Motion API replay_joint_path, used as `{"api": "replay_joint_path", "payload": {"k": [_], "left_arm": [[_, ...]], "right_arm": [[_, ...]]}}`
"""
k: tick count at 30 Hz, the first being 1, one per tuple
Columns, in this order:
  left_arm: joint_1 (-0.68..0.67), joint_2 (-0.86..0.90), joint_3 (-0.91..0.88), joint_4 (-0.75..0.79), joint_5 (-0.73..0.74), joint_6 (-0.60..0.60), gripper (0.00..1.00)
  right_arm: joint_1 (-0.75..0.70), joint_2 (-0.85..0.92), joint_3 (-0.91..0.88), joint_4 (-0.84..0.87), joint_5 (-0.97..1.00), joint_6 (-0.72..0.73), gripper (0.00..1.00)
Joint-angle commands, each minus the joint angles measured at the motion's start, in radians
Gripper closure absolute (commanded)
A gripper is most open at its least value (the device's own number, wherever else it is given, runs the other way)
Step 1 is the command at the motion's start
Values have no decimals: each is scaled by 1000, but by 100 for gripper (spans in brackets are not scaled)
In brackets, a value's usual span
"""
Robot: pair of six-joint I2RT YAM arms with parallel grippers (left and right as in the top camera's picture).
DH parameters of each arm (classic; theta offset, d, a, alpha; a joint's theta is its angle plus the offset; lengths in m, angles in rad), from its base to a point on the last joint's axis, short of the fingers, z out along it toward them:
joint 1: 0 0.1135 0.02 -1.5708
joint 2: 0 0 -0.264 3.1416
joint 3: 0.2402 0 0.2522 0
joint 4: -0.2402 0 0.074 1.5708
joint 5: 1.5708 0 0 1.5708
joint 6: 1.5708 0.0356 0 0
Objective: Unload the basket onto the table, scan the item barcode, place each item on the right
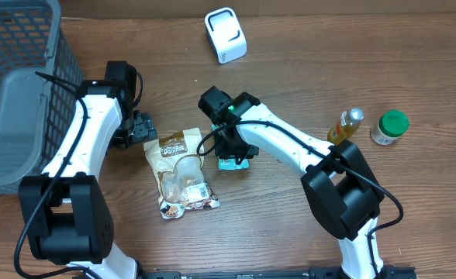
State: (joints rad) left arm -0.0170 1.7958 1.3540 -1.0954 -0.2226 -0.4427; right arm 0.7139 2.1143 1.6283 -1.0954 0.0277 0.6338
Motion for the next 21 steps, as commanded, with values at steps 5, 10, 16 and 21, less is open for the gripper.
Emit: {"api": "replay_joint_path", "payload": {"k": [5,10,16,21], "left_arm": [[3,11,0,1,-20,-7,0],[3,11,0,1,-20,-7,0],[3,11,0,1,-20,-7,1],[3,11,0,1,-20,-7,1]], "right_arm": [[-2,8,-42,35,2,43,67],[-2,8,-57,50,-4,44,68],[-3,8,-55,50,-16,44,63],[-3,8,-30,37,-48,44,60]]}}
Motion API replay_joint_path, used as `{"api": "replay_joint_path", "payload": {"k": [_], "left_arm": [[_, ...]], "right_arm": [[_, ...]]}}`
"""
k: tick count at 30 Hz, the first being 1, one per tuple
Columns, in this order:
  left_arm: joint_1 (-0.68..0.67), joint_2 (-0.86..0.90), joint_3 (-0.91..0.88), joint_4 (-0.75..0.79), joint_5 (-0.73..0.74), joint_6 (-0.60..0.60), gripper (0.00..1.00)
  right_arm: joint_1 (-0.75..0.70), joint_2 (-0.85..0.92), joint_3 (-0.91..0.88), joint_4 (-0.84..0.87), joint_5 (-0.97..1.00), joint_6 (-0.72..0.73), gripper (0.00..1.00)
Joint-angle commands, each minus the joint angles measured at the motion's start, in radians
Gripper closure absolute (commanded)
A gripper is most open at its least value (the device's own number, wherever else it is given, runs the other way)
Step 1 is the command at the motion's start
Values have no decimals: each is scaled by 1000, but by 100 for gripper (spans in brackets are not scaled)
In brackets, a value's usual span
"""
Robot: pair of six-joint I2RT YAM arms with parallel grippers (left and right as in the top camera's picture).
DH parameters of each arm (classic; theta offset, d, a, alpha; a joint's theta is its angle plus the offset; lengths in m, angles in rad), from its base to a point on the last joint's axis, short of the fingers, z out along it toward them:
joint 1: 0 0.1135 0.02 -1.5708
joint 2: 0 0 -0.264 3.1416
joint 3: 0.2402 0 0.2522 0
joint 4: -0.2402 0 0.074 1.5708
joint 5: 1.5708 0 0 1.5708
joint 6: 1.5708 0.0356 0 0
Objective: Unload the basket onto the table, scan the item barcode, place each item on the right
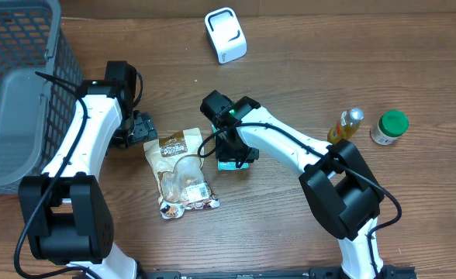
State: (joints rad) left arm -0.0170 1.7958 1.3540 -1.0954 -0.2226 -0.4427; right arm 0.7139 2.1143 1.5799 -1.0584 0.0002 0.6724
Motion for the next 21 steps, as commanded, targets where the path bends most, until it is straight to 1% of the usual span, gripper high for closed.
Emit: {"api": "replay_joint_path", "payload": {"k": [1,6,10,16,21], "left_arm": [[3,11,0,1,-20,-7,1],[3,11,0,1,-20,-7,0],[3,11,0,1,-20,-7,0],[3,11,0,1,-20,-7,0],[3,11,0,1,-21,-7,1]], "right_arm": [[-3,8,18,3,-21,6,60],[-3,8,29,-6,-21,5,62],[-4,8,60,-31,-21,6,62],[-4,8,69,-17,-21,11,62],[-4,8,69,-22,-21,13,64]]}}
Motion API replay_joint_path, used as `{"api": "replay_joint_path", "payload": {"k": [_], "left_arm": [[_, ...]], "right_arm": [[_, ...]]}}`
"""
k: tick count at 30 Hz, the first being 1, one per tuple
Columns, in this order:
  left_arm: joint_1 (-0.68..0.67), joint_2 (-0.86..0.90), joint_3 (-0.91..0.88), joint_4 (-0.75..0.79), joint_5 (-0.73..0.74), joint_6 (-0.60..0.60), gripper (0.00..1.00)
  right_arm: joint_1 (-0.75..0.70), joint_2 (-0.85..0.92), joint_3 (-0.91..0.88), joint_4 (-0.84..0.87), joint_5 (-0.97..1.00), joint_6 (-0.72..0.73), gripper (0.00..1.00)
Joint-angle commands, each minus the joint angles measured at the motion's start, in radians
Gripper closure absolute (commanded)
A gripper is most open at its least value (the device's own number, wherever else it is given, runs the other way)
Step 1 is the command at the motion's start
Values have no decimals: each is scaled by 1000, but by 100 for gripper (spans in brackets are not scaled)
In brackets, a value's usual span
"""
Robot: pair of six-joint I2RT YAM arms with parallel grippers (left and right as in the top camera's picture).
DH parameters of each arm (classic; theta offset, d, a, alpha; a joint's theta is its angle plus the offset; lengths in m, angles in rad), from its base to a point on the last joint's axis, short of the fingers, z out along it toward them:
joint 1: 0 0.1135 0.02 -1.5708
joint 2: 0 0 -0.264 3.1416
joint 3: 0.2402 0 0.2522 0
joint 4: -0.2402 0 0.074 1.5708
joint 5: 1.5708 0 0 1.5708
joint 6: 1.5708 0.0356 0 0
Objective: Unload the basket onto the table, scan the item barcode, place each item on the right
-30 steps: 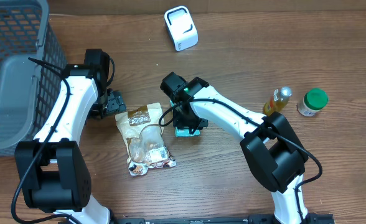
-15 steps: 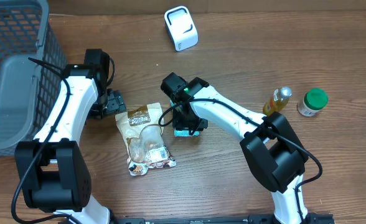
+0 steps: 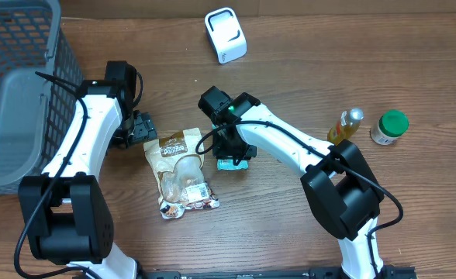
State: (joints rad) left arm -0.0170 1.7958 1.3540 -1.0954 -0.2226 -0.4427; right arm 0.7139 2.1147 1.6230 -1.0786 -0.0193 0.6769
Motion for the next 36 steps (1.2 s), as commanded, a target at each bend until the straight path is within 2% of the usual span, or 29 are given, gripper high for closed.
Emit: {"api": "replay_joint_path", "payload": {"k": [1,3,22,36], "left_arm": [[3,11,0,1,-20,-7,0],[3,11,0,1,-20,-7,0],[3,11,0,1,-20,-7,0],[3,11,0,1,-20,-7,1]], "right_arm": [[-4,8,23,-2,-1,8,66],[-4,8,20,-6,-1,8,68],[-2,8,3,13,1,8,69],[-2,8,-177,217,-14,15,73]]}}
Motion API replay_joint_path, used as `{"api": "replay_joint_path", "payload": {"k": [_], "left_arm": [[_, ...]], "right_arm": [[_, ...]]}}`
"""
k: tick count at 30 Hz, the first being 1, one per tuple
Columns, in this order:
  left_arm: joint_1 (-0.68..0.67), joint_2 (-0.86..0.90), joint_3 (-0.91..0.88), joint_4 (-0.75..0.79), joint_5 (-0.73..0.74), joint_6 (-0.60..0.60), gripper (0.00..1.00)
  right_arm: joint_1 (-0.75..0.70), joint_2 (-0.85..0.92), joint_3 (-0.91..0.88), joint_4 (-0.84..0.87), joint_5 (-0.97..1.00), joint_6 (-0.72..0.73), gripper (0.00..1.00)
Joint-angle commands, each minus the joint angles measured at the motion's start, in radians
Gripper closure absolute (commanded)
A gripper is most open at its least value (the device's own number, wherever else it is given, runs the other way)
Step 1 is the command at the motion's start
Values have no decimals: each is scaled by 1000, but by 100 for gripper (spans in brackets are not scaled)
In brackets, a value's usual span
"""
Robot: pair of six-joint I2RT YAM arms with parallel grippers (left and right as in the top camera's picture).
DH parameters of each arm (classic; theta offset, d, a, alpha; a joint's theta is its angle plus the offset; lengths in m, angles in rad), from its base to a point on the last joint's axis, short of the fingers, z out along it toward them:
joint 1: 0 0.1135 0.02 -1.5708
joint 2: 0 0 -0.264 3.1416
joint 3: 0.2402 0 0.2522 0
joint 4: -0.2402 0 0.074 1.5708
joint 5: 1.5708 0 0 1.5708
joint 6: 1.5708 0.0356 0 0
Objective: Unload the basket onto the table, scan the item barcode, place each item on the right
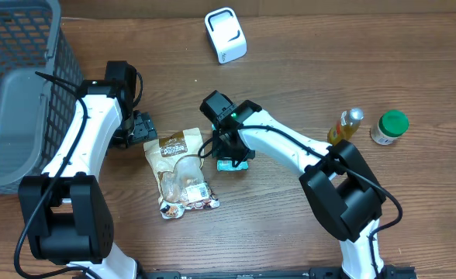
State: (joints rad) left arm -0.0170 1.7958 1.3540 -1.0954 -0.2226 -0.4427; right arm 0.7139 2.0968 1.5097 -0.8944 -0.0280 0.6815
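Observation:
A clear snack bag (180, 174) with a brown label lies flat in the middle of the table. The white barcode scanner (226, 35) stands at the far edge. My right gripper (231, 160) points down just right of the bag's upper edge, with a small teal and white piece showing under it. The arm hides its fingers. My left gripper (140, 129) rests low at the bag's upper left corner, and its jaws are too dark to read.
A grey mesh basket (19, 93) fills the left side. A yellow bottle (346, 125) and a green-lidded jar (389, 126) stand at the right.
My right wrist has shifted very slightly toward the right and turned a little. The bag, the left arm and the scanner are where they were.
Through all the earlier moments my right gripper stayed down beside the bag's right upper edge, its wrist only wobbling a little from one moment to another. My left gripper held still at the bag's upper left corner, and the bag stayed put.

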Motion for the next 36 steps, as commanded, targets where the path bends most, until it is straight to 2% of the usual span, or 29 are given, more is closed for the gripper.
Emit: {"api": "replay_joint_path", "payload": {"k": [1,2,3,6,10,15,24,26,28,33,36], "left_arm": [[3,11,0,1,-20,-7,1],[3,11,0,1,-21,-7,1],[3,11,0,1,-20,-7,0],[3,11,0,1,-20,-7,0],[3,11,0,1,-20,-7,0],[3,11,0,1,-20,-7,0],[3,11,0,1,-20,-7,0],[3,11,0,1,-20,-7,0],[3,11,0,1,-20,-7,0],[3,11,0,1,-20,-7,0],[3,11,0,1,-20,-7,0]], "right_arm": [[-2,26,-72,45,-17,10,64],[-2,26,-75,51,-24,10,53],[-2,26,-76,53,-27,10,48],[-2,26,-76,52,-26,2,45],[-3,26,-76,52,-26,2,27],[-3,26,-46,30,-26,-55,21],[-3,22,196,-219,83,-61,21],[-3,22,221,-264,83,-61,15],[-3,22,224,-276,83,-61,0],[-3,23,222,-287,82,-61,2],[-3,23,216,-298,79,-58,24]]}}
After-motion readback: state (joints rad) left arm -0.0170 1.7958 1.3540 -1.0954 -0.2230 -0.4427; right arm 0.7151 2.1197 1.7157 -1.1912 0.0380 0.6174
